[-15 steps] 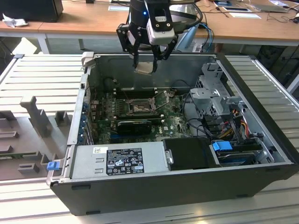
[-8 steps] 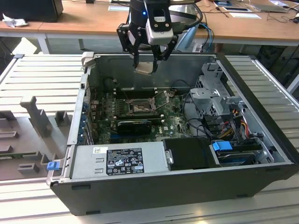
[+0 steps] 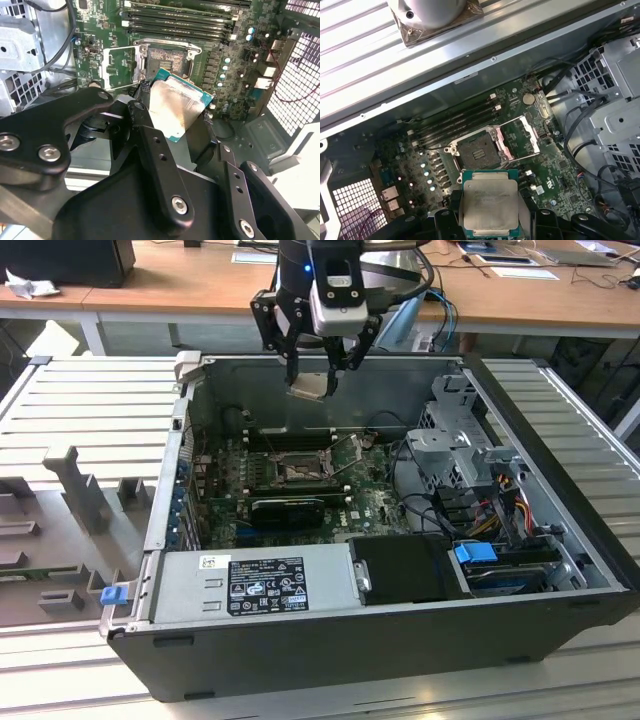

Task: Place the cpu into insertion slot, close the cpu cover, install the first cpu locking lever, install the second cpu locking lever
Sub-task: 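Place the cpu into insertion slot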

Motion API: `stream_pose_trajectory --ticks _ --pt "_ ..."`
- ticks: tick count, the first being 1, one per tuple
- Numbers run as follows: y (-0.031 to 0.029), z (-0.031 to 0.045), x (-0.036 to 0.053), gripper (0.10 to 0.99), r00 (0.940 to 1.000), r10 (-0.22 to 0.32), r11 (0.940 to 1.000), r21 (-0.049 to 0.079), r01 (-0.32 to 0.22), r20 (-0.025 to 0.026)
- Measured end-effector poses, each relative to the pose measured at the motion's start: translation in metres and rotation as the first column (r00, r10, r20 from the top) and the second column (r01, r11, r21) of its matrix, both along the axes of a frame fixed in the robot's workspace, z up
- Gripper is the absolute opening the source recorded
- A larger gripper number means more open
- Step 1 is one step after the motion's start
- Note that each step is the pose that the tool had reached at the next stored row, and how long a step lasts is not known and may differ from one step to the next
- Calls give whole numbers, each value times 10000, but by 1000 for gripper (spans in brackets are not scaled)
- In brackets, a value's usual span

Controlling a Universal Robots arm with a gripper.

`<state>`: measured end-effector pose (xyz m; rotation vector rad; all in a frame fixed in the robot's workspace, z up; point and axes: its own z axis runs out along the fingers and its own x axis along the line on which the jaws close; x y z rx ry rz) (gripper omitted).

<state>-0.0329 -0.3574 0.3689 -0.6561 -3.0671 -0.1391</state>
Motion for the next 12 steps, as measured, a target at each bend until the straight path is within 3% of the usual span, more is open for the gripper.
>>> stream_pose_trajectory --ticks 12 --pt "0 -2 0 529 9991 -432 9991 0 432 0"
